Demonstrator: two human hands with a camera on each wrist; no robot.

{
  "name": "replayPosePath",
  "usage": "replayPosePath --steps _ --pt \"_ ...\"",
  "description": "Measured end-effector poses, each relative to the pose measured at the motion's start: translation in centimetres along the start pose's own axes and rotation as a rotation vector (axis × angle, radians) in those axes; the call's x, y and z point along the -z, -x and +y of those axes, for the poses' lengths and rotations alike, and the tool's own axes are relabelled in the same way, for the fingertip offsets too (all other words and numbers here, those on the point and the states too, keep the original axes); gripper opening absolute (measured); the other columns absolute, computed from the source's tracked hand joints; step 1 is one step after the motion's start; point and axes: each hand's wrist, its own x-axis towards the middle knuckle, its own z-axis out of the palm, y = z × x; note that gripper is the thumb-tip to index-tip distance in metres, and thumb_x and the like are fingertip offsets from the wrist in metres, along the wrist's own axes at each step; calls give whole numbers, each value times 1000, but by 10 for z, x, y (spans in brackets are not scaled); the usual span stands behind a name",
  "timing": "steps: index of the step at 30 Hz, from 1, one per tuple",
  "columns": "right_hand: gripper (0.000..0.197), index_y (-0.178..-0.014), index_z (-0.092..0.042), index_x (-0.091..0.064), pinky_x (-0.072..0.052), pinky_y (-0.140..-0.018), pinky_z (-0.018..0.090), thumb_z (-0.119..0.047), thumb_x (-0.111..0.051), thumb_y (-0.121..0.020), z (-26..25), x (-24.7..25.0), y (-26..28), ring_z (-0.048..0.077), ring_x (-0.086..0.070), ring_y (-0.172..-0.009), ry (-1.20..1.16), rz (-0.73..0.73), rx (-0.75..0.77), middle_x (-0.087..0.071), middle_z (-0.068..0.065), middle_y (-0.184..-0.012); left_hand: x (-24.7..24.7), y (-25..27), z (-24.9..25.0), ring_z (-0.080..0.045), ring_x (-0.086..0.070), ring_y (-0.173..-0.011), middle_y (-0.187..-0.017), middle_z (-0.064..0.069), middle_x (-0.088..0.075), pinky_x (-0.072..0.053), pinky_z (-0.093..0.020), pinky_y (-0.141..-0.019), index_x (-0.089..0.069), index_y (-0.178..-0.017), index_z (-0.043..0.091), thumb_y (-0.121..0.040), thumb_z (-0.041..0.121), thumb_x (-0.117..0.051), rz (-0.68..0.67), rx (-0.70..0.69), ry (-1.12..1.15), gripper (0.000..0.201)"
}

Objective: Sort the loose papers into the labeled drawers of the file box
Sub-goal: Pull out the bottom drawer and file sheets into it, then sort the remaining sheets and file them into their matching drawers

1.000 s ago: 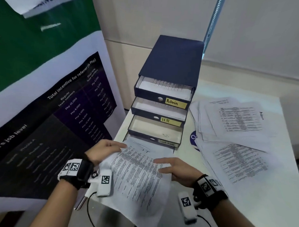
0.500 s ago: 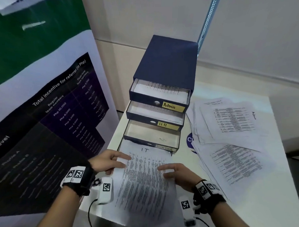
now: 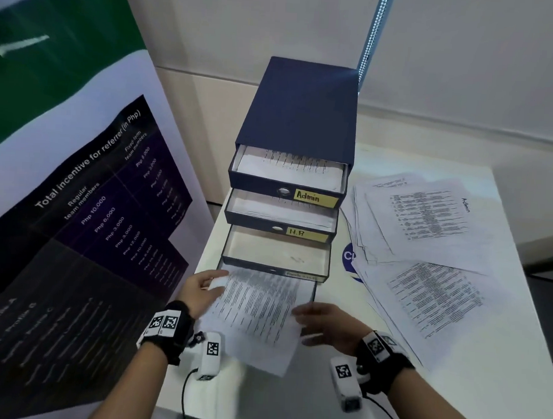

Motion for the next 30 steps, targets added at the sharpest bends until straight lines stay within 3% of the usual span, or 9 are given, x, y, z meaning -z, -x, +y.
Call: replayPosePath --steps 4,8,11,14,17,21,25,27,30 --pt "22 -101 -1 -71 -56 -64 24 10 -68 -83 6 4 -8 19 -70 -74 33 117 12 -73 12 -96 -15 -7 2 -25 -58 -123 -138 -15 -57 -48 -39 -103 -65 -113 35 -89 20 -71 -27 73 29 29" --pt "18 -97 0 -74 -56 -60 22 9 -70 -81 -7 0 -33 16 -69 -64 -17 371 147 -72 18 -93 -15 -13 3 -9 -70 -62 -89 -5 -74 -49 -19 -52 -60 -117 32 -89 27 -71 -128 141 -234 31" --pt "14 -93 0 -75 -58 -59 25 8 -69 -83 -12 -3 -45 19 -66 -63 -14 477 222 -70 19 -88 -25 -17 11 0 -52 -35 -76 -8 -74 -38 -13 -38 -73 -102 17 -92 11 -66 -71 110 -220 13" --pt "13 -96 -1 -73 -60 -59 32 5 -64 -88 -13 -2 -40 21 -62 -60 40 426 206 -65 14 -77 -42 -26 14 -7 -56 -41 -70 -13 -70 -44 -13 -42 -74 -98 4 -93 4 -63 84 102 -69 12" --pt "17 -92 -2 -73 -58 -56 31 7 -59 -89 -18 21 -18 21 -65 -60 109 378 208 -69 11 -75 -57 -34 13 -12 -66 -49 -79 -19 -68 -54 -15 -52 -64 -112 -13 -92 -9 -57 -19 210 2 22" --pt "32 -71 -17 -72 -56 -52 26 5 -56 -87 -37 99 6 14 -66 -55 320 813 455 -73 4 -72 -60 -30 40 -12 -68 -93 -110 -3 -70 -46 -15 -79 -70 -116 12 -85 29 -76 -283 192 -387 36" --pt "25 -99 -18 -72 -56 -85 39 -11 -55 -83 -64 198 -4 24 -68 -93 592 1116 571 -72 6 -105 -73 -3 96 -10 -62 -84 -78 11 -65 -43 -19 -74 -73 -75 35 -93 36 -61 -341 2 -829 21" --pt "49 -136 -12 -53 -40 -108 43 -27 -57 -89 -71 237 -24 31 -46 -132 943 1014 423 -48 12 -146 -93 8 118 -4 -60 -64 -62 12 -66 -47 -15 -63 -72 -60 36 -93 17 -61 -461 -45 -647 39" --pt "70 -154 -15 -21 -25 -117 50 -48 -43 -96 -69 266 -50 32 -16 -149 1307 874 179 -13 9 -163 -141 16 149 -9 -66 -75 -78 5 -74 -53 -20 -70 -79 -81 22 -93 15 -66 -674 84 -209 19"
